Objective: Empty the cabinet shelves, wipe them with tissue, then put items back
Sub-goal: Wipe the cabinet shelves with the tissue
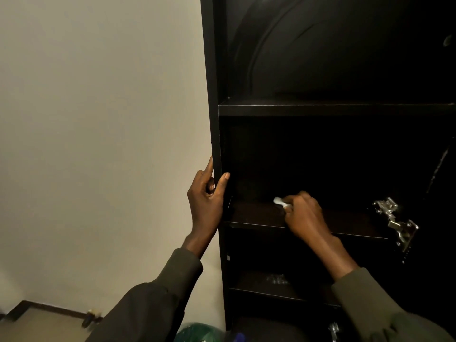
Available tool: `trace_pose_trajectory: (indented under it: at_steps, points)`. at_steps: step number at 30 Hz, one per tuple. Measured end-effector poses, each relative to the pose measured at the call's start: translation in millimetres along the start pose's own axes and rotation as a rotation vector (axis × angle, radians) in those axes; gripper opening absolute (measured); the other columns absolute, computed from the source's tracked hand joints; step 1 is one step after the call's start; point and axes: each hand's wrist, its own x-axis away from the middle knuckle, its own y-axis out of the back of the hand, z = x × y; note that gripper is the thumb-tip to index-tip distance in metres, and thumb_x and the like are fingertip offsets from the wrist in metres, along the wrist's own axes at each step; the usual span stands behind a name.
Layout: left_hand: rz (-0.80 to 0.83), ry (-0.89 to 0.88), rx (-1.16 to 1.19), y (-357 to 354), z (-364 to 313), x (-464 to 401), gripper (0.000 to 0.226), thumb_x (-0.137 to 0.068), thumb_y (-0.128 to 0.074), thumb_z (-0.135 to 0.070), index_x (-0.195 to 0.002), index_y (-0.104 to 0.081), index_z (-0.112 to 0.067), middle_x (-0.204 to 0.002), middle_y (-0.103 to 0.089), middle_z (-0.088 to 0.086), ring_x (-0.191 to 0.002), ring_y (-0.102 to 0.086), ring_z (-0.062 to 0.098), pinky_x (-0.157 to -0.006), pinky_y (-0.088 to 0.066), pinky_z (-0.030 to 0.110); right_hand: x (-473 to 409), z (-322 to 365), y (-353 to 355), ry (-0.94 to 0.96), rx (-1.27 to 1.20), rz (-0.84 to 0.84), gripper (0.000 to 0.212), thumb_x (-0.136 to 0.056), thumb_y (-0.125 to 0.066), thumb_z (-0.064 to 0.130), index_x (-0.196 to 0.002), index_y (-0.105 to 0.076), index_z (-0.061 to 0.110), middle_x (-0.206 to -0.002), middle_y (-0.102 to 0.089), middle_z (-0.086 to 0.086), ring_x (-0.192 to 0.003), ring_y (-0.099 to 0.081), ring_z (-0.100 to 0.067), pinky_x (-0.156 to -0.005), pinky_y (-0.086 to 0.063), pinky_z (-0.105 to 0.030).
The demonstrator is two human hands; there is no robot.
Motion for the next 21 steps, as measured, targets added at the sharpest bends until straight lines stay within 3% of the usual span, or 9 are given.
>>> trace_pose_trajectory:
  at_steps: [4,9,14,21]
  points:
    - [-0.001,0.002,-0.006,0,0,1,0.055,-0.093,-0.066,-0.019,-0.145,-0.047,-0.016,-0.074,-0.044,0.000,-0.069,-0.045,0.006,-0.067,-0.041,0.012,0,44,-16,0.186,-0.098,0.071,0.035,-0.094,-0.057,0.014,-0.128,-0.061,0.020,-0.124,-0.054,-0.005,-0.115,-0.052,-0.021,-0.099,-0.042,-0.029]
    - [0.021,-0.003,-0.009,1,0,2,0.054,-0.093,-0.066,-0.019,-0.144,-0.048,-0.016,-0.072,-0.045,-0.001,-0.068,-0.045,0.007,-0.066,-0.040,0.012,7,74,-27,0.315,-0.322,0.173,0.025,-0.091,-0.063,0.011,-0.113,-0.068,0.024,-0.114,-0.055,0.009,-0.107,-0.056,-0.006,-0.080,-0.045,-0.013]
    - [0.022,0.006,-0.007,1,1,-1,0.055,-0.093,-0.066,-0.019,-0.144,-0.048,-0.019,-0.073,-0.044,0.000,-0.067,-0.045,0.007,-0.065,-0.040,0.012,-14,76,-21,0.327,-0.214,-0.095,0.034,-0.088,-0.064,0.010,-0.117,-0.067,0.026,-0.115,-0.063,0.004,-0.109,-0.060,-0.013,-0.091,-0.053,-0.029]
    - [0.021,0.006,0.018,1,4,-2,0.056,-0.093,-0.065,-0.023,-0.146,-0.046,-0.022,-0.074,-0.047,0.001,-0.069,-0.048,0.012,-0.065,-0.044,0.017,-11,87,-37,0.342,-0.144,0.081,0.035,-0.091,-0.060,0.009,-0.126,-0.059,0.017,-0.129,-0.053,-0.005,-0.121,-0.050,-0.020,-0.104,-0.044,-0.032]
